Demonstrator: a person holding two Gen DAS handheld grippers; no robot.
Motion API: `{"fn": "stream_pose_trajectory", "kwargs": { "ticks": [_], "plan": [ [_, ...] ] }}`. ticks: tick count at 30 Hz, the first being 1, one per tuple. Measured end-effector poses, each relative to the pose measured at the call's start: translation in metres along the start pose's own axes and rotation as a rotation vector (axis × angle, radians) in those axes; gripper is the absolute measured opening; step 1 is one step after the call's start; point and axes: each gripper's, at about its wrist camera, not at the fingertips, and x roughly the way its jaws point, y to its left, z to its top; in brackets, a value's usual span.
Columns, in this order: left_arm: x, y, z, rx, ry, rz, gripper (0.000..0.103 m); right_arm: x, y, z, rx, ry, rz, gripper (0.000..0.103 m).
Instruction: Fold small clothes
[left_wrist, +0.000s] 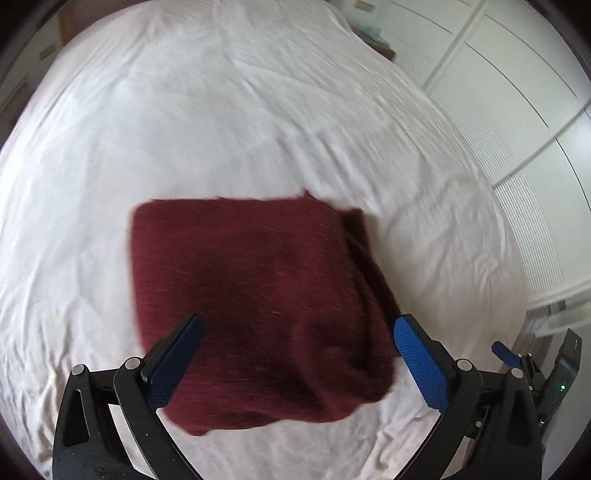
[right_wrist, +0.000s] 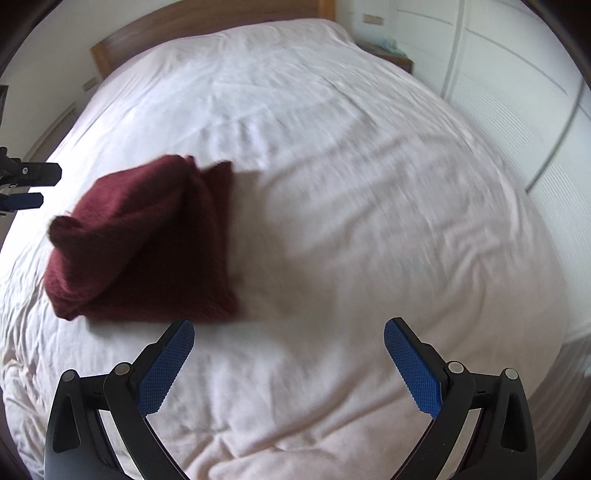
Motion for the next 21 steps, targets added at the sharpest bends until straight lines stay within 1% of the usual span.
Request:
{"fn": "stream_pose_trajectory", "kwargs": {
  "ticks": [3, 5, 7, 9, 11, 12, 14, 15, 16, 19, 21],
  "plan": [
    [-0.018, 0.028, 0.001, -0.043, -0.036, 0.008, 0.102, -0.005, 0.022, 0.024, -0.027, 0.010, 0.035, 0.103],
    [-0.029, 0.050, -0.004, -0.060, -0.062, 0.054, 0.102, -0.005, 0.035, 0.038, -0.034, 0.025, 0.056, 0.103],
    [-0.033, 0.067, -0.010, -0.068, -0.071, 0.102, 0.102, -0.002, 0.054, 0.060, -0.058, 0.043, 0.057, 0.102],
    [-0.035, 0.082, -0.018, -0.077, -0.069, 0.122, 0.102, 0.003, 0.070, 0.079, -0.077, 0.064, 0.069, 0.101],
    [-0.035, 0.096, -0.030, -0.085, -0.067, 0.136, 0.102, 0.012, 0.085, 0.096, -0.086, 0.097, 0.106, 0.090],
    [-0.035, 0.101, -0.035, -0.089, -0.067, 0.140, 0.102, 0.017, 0.090, 0.103, -0.086, 0.113, 0.121, 0.087],
    [-0.034, 0.110, -0.046, -0.095, -0.072, 0.141, 0.102, 0.031, 0.107, 0.117, -0.092, 0.166, 0.154, 0.073],
    [-0.034, 0.114, -0.051, -0.100, -0.075, 0.142, 0.102, 0.036, 0.114, 0.120, -0.095, 0.187, 0.158, 0.070],
    [-0.034, 0.118, -0.056, -0.107, -0.079, 0.144, 0.102, 0.043, 0.120, 0.122, -0.102, 0.208, 0.159, 0.067],
    [-0.032, 0.122, -0.066, -0.113, -0.084, 0.142, 0.102, 0.068, 0.140, 0.126, -0.111, 0.293, 0.158, 0.067],
    [-0.030, 0.125, -0.072, -0.106, -0.084, 0.145, 0.102, 0.080, 0.147, 0.121, -0.109, 0.340, 0.170, 0.067]
  ]
}}
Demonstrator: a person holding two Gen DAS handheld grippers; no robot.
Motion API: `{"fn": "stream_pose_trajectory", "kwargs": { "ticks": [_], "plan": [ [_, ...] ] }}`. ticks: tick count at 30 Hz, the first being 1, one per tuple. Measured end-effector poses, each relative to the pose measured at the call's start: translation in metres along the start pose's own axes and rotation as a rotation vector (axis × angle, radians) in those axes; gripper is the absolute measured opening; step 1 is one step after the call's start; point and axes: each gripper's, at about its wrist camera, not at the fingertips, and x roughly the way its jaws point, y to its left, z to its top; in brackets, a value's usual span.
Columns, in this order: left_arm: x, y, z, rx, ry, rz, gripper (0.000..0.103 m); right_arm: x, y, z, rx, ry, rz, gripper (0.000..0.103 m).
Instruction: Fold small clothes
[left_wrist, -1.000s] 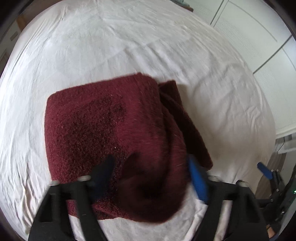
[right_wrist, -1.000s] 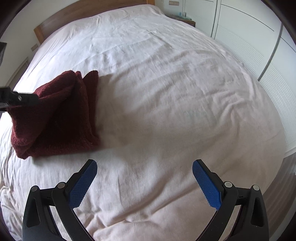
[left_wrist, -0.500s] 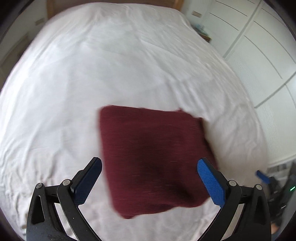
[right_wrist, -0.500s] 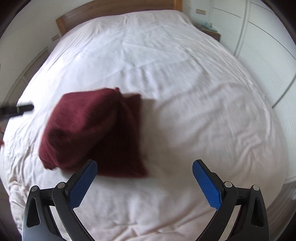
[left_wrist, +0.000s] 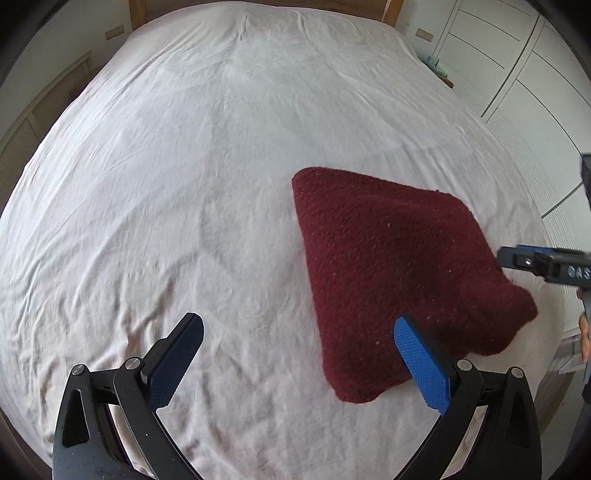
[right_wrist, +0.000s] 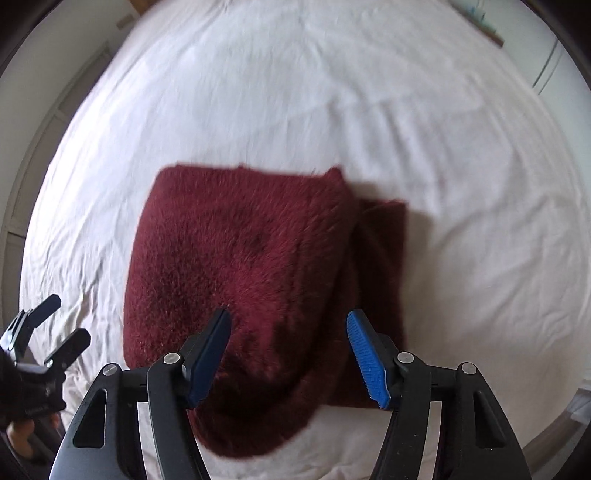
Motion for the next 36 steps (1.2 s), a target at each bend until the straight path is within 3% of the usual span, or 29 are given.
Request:
{"fn": "stream_pose_trajectory", "kwargs": {
  "ticks": [6, 7, 8, 11, 13, 25, 28, 30, 33, 35, 36],
  "plan": [
    [0.009, 0.004, -0.011, 0.016, 0.022, -0.004, 0.102, 0.037, 0.003, -0.010, -0.006, 0.097, 0.018, 0.067],
    [0.011, 0.004, -0.012, 0.018, 0.027, -0.006, 0.102, 0.042, 0.004, -0.013, -0.017, 0.109, 0.017, 0.060],
    [0.013, 0.004, -0.013, 0.017, 0.032, -0.009, 0.102, 0.046, 0.001, -0.017, -0.020, 0.111, 0.030, 0.046],
    [0.017, 0.005, -0.014, 0.021, 0.044, -0.015, 0.102, 0.039, -0.012, -0.026, 0.009, 0.047, 0.049, 0.028],
    [0.019, 0.005, -0.014, 0.025, 0.047, -0.008, 0.102, 0.032, -0.018, -0.033, 0.006, 0.008, 0.065, 0.025],
    [0.016, -0.004, -0.012, 0.055, 0.036, -0.002, 0.102, -0.021, -0.063, -0.061, 0.022, -0.169, -0.048, 0.021],
    [0.016, -0.010, -0.012, 0.059, 0.032, -0.012, 0.102, -0.002, -0.067, -0.069, 0.005, -0.130, -0.108, 0.022],
    [0.019, -0.013, -0.012, 0.060, 0.036, -0.017, 0.102, 0.020, -0.074, -0.074, 0.027, -0.088, -0.088, 0.026],
    [0.023, -0.017, -0.014, 0.063, 0.051, -0.022, 0.102, 0.029, -0.084, -0.075, 0.062, -0.083, -0.078, 0.044],
    [0.025, -0.019, -0.016, 0.077, 0.056, -0.015, 0.102, 0.026, -0.085, -0.076, 0.062, -0.092, -0.108, 0.065],
    [0.026, -0.019, -0.017, 0.084, 0.059, -0.011, 0.102, 0.023, -0.086, -0.076, 0.059, -0.096, -0.120, 0.068]
  ]
}}
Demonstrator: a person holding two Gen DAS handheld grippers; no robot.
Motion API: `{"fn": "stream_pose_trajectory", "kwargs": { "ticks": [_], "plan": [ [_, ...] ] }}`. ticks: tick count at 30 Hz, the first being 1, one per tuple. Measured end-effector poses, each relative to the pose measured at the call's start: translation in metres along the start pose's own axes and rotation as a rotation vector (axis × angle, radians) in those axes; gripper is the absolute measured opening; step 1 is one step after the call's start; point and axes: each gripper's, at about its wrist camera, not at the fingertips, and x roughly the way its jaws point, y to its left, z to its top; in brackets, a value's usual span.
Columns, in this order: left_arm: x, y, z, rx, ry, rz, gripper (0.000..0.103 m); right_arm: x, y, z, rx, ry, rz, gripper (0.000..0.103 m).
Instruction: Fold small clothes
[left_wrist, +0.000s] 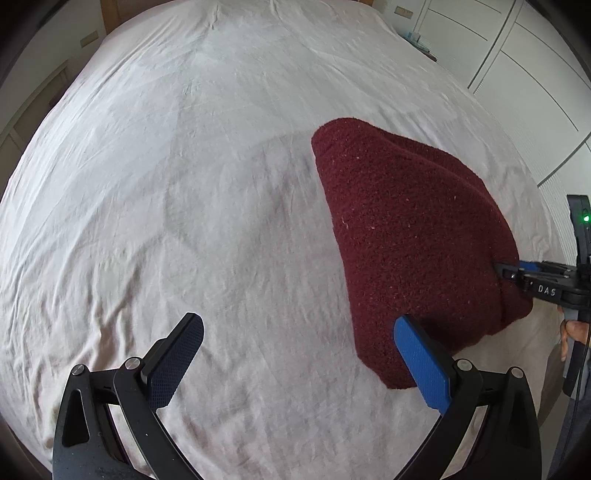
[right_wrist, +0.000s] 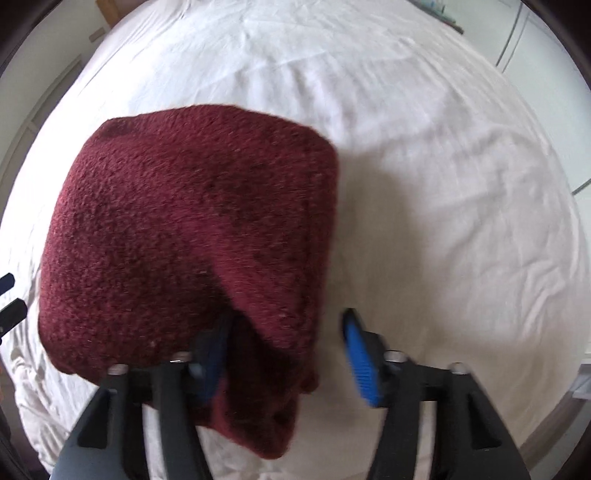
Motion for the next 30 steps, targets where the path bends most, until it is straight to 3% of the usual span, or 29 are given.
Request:
{"fn": "stream_pose_trajectory", "kwargs": {
  "ticks": [5, 10, 14, 18, 24, 30],
  "plan": [
    [0.003, -0.003, 0.004, 0.008, 0.002, 0.001, 0.102, -0.023, -0.005, 0.008, 0.009, -0.026, 0.043, 0.079],
    [0.003, -0.009, 0.015, 0.008, -0.014, -0.016, 0.102, -0.043, -0.001, 0.019, 0.016, -0.076, 0.087, 0.084],
    [0.008, -0.022, 0.033, 0.019, -0.013, -0.022, 0.102, -0.040, 0.006, 0.036, 0.013, -0.090, 0.068, 0.090],
    [0.021, -0.038, 0.051, 0.019, -0.004, -0.049, 0.102, -0.023, 0.010, 0.042, 0.029, -0.068, 0.101, 0.102],
    [0.059, -0.047, 0.062, 0.003, 0.067, -0.051, 0.102, 0.014, 0.005, 0.036, 0.027, -0.012, 0.085, 0.102],
    [0.083, -0.038, 0.054, -0.027, 0.101, -0.048, 0.102, 0.039, -0.003, 0.027, 0.048, -0.007, 0.154, 0.102]
  ]
}}
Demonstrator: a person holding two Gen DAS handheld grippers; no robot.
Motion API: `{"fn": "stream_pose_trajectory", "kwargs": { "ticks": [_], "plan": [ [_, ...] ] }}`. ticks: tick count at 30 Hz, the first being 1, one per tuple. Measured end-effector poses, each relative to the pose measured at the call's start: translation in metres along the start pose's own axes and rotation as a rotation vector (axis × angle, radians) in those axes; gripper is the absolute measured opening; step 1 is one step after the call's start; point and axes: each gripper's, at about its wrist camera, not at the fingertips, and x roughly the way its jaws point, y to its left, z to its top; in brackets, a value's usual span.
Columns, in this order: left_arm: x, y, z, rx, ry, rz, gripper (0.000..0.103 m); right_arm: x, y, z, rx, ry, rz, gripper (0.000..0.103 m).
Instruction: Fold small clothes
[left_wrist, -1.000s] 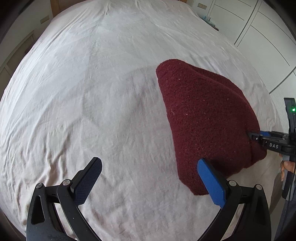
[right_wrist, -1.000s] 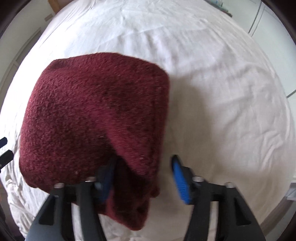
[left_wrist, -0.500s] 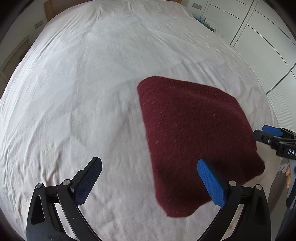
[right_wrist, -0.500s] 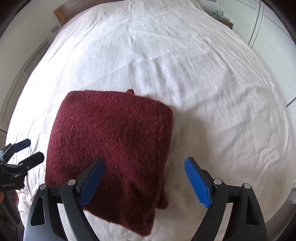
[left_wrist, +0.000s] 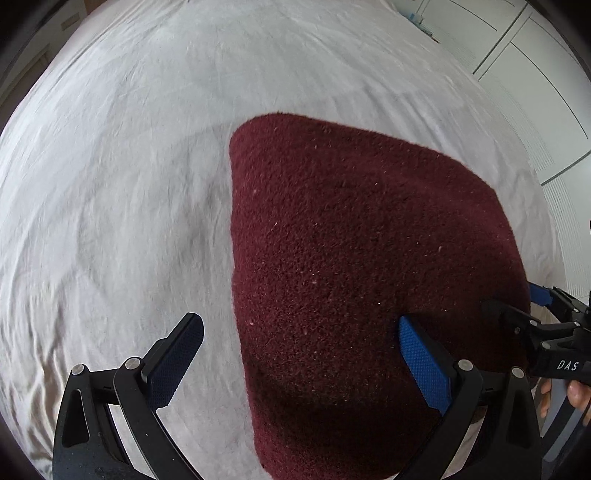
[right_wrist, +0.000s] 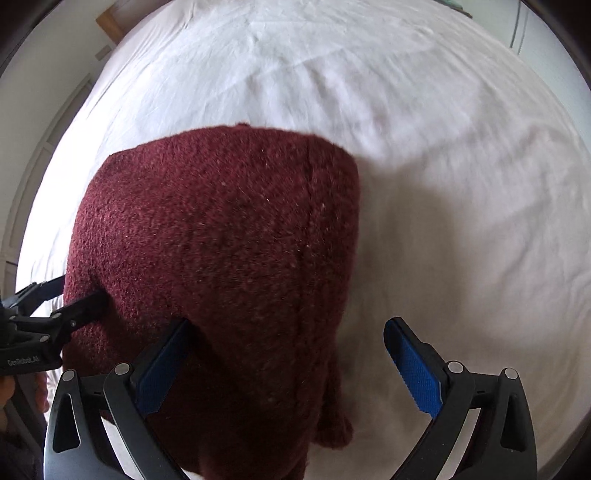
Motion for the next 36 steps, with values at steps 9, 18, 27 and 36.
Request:
{"fn": "stream_pose_trajectory", "kwargs": {
  "ticks": [9, 18, 27, 36],
  "plan": [
    [0.023, 0.003, -0.008, 0.005, -0.007, -0.006, 0.103, 0.024, -0.011, -0.006, 0.014, -0.005, 0.070, 0.102],
    [0.028, 0.006, -0.012, 0.008, -0.016, -0.035, 0.103, 0.018, 0.005, -0.014, 0.006, 0.008, 0.078, 0.070],
    [0.022, -0.018, -0.013, 0.071, -0.024, -0.083, 0.060, 0.005, 0.027, -0.019, -0.023, -0.006, 0.036, 0.041],
    [-0.033, -0.024, -0.010, 0.136, -0.089, -0.130, 0.040, -0.043, 0.058, -0.034, -0.053, -0.100, 0.067, 0.033]
  ]
}}
